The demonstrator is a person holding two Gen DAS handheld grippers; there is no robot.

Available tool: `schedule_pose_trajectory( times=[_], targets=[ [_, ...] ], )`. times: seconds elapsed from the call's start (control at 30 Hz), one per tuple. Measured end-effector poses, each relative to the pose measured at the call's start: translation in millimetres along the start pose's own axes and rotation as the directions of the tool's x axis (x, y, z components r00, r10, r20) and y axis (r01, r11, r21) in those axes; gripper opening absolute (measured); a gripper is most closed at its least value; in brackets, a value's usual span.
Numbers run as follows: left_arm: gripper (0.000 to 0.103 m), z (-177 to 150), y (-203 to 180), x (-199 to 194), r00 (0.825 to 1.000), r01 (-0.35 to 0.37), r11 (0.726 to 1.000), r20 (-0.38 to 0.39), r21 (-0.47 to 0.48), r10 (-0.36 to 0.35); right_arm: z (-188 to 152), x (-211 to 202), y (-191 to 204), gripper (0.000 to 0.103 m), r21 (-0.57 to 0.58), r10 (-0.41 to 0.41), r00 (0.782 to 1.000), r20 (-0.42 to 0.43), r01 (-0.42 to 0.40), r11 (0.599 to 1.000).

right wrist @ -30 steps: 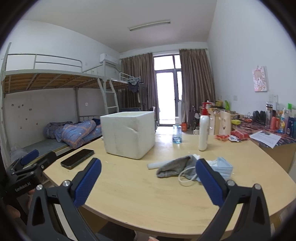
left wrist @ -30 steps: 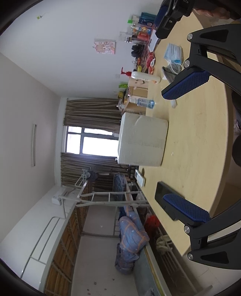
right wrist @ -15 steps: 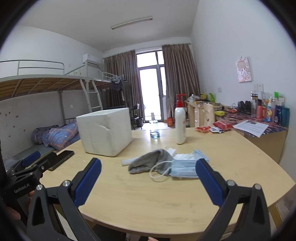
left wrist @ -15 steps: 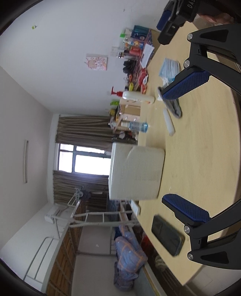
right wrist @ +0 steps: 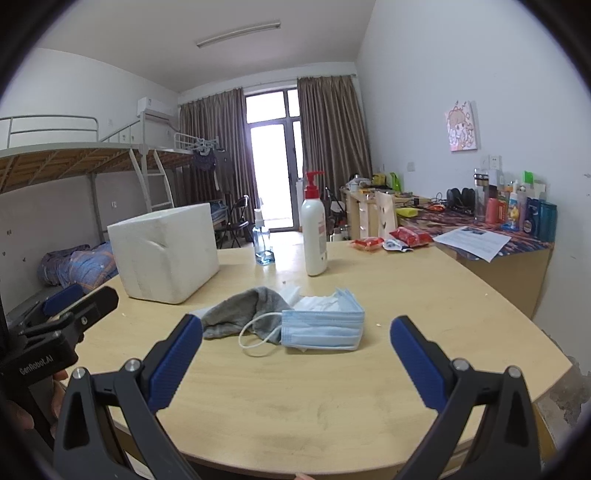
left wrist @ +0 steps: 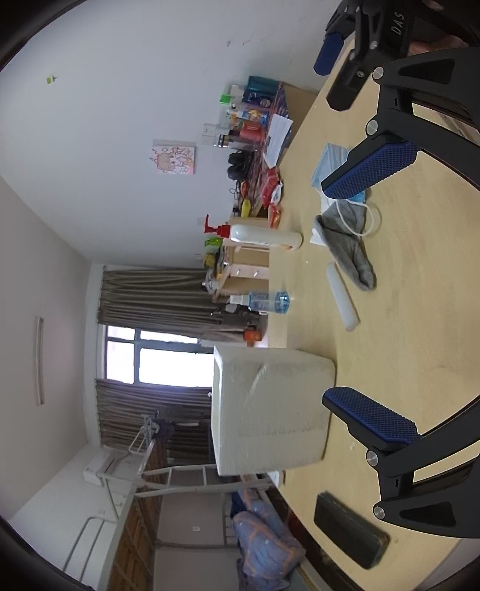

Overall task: Organize soft objects
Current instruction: 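Reach for and grasp the grey sock with the left tool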

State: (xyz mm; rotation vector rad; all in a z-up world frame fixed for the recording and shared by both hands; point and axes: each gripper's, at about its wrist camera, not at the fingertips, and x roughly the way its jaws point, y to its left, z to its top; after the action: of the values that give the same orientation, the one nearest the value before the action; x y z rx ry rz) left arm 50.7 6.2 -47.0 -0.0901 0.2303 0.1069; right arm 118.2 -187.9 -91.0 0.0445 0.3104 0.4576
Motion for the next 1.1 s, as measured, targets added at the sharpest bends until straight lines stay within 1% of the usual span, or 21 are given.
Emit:
schedule_pose_trajectory(
  times=[0.13,0.2,0.3,0.37,0.43,0.53,0.7,0.8,0.87,0.9,0.97,1.03,1.1],
  targets=[
    [0.102,4.8,-1.0,15.2,0.998,0.034,0.999,-0.045,0.023,-0.033,2.3,10.7,-0.7,0.103,-0.010,0.006,1.000,-0.013,-0.006,1.000],
    [0.102,5.0,-1.8,21.5,0.997,0.046,0.998,-0.056,0.035,-0.044,3.2,16.0,-1.6,0.103,-0.012,0.007,1.000,-0.016,-0.008,1.000],
    [0.102,4.8,-5.4,34.6,0.994,0.077,0.995,-0.084,0.069,-0.071,4.4,24.3,-3.3,0.103,-0.010,0.007,0.999,-0.032,-0.007,1.000],
    [0.102,6.0,-7.2,42.6,0.991,0.099,0.993,-0.100,0.068,-0.092,5.5,31.1,-5.1,0.103,-0.010,0.001,0.999,-0.051,-0.002,1.000],
    [0.102,8.3,-6.7,50.6,0.987,0.115,0.992,-0.117,0.047,-0.109,8.1,36.9,-6.8,0.103,-0.020,0.002,0.997,-0.071,-0.003,1.000],
    [0.102,13.4,-6.4,66.9,0.974,0.164,0.985,-0.165,0.046,-0.154,10.6,42.0,-9.1,0.103,-0.035,-0.004,0.997,-0.079,0.001,0.999],
    [0.102,19.1,-9.3,89.3,0.957,0.201,0.977,-0.226,0.072,-0.180,9.5,54.5,-14.3,0.103,-0.033,0.001,0.994,-0.105,-0.004,0.999],
    [0.102,19.9,-11.6,103.9,0.938,0.234,0.968,-0.284,0.088,-0.200,9.8,60.0,-16.4,0.103,-0.035,0.000,0.994,-0.113,-0.004,0.999],
    [0.102,19.8,-13.0,114.0,0.914,0.276,0.958,-0.331,0.079,-0.236,10.4,63.7,-17.4,0.103,-0.033,0.006,0.993,-0.118,-0.010,0.999],
    [0.102,19.5,-13.9,117.5,0.906,0.290,0.954,-0.343,0.080,-0.247,11.0,65.8,-18.0,0.103,-0.030,0.009,0.993,-0.122,-0.013,0.999],
    [0.102,17.9,-17.1,125.2,0.901,0.291,0.952,-0.362,0.095,-0.239,12.2,70.4,-19.6,0.103,-0.023,0.025,0.991,-0.134,-0.028,0.999],
    [0.101,16.0,-18.0,130.6,0.893,0.298,0.950,-0.377,0.092,-0.244,12.9,75.8,-21.2,0.103,-0.016,0.034,0.988,-0.148,-0.036,0.999],
    [0.097,15.0,-18.9,138.3,0.882,0.308,0.948,-0.396,0.078,-0.254,12.5,80.5,-22.3,0.103,-0.016,0.027,0.988,-0.155,-0.030,0.999]
  ],
)
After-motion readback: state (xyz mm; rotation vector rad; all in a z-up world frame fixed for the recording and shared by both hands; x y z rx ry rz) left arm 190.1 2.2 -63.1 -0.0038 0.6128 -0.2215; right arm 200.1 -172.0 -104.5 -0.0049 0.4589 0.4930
